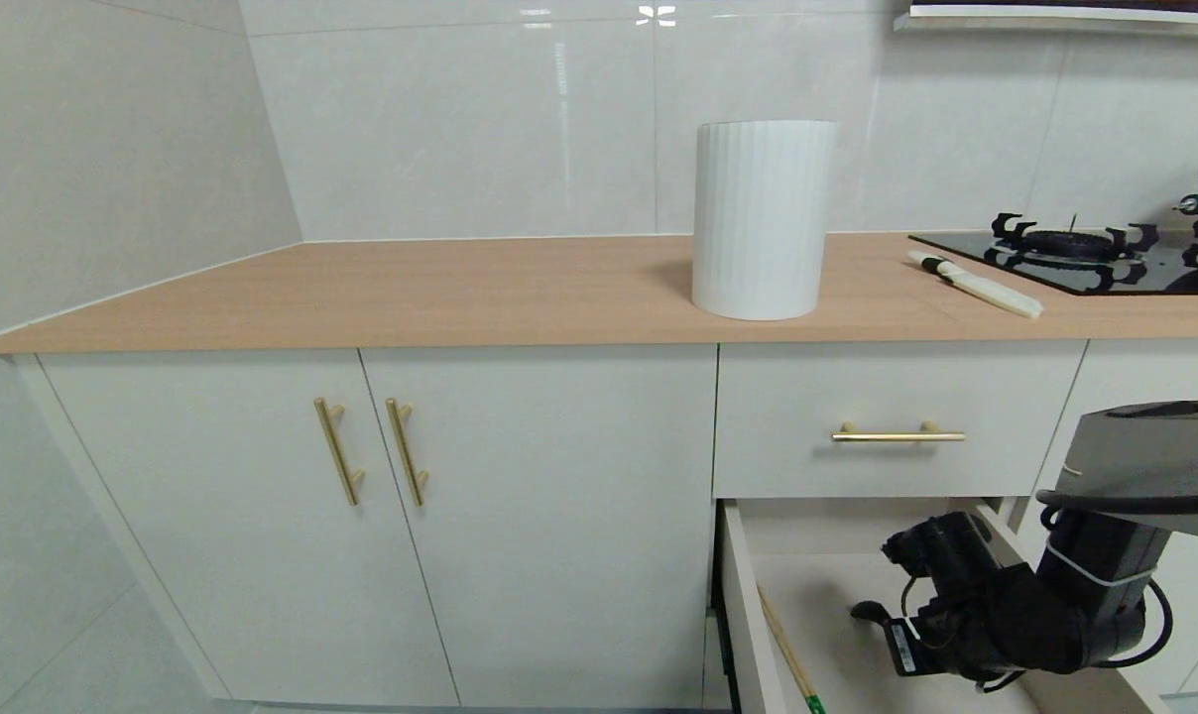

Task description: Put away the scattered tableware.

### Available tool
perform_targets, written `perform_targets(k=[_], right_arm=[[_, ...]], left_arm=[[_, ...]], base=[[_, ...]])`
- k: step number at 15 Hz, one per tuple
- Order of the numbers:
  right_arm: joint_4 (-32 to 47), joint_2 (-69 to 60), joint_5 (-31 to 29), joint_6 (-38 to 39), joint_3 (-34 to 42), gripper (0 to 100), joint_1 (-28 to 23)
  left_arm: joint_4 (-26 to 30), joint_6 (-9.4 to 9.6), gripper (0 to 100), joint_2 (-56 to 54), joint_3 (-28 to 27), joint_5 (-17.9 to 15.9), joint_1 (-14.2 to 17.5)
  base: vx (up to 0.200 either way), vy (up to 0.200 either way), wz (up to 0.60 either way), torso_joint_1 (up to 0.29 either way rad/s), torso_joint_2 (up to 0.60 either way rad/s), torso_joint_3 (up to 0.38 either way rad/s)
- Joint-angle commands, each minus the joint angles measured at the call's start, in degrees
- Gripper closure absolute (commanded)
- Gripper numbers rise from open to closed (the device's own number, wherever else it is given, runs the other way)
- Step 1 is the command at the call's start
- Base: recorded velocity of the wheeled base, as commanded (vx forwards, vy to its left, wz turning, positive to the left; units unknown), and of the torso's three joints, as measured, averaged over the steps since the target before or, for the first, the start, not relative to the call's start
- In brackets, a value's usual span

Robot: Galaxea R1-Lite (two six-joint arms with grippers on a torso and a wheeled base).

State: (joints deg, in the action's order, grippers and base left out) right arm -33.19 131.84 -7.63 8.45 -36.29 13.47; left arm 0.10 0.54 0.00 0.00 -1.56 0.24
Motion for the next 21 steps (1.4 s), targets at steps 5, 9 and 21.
perform_targets(k=[5,9,21], right_arm=[[0.06,1.84,-1.25,-0.10,-0.27,100,0.06],[0.06,2.02,-1.33,-0.10,-0.62,100,0.06],[0.06,1.93,-1.33,-0.01,-0.53,0,0.06]], left_arm=[[-0.01,-0.01,0,0.00,0.00,-0.02,0.02],[-0.01,-0.01,0,0.00,0.00,-0.02,0.02],[-0.01,-0.01,0,0.00,0.00,-0.02,0.02]], base=[[0.000,0.000,0.00,0.000,0.00,0.000],[0.000,0.000,0.00,0.000,0.00,0.000],[0.000,0.000,0.00,0.000,0.00,0.000]])
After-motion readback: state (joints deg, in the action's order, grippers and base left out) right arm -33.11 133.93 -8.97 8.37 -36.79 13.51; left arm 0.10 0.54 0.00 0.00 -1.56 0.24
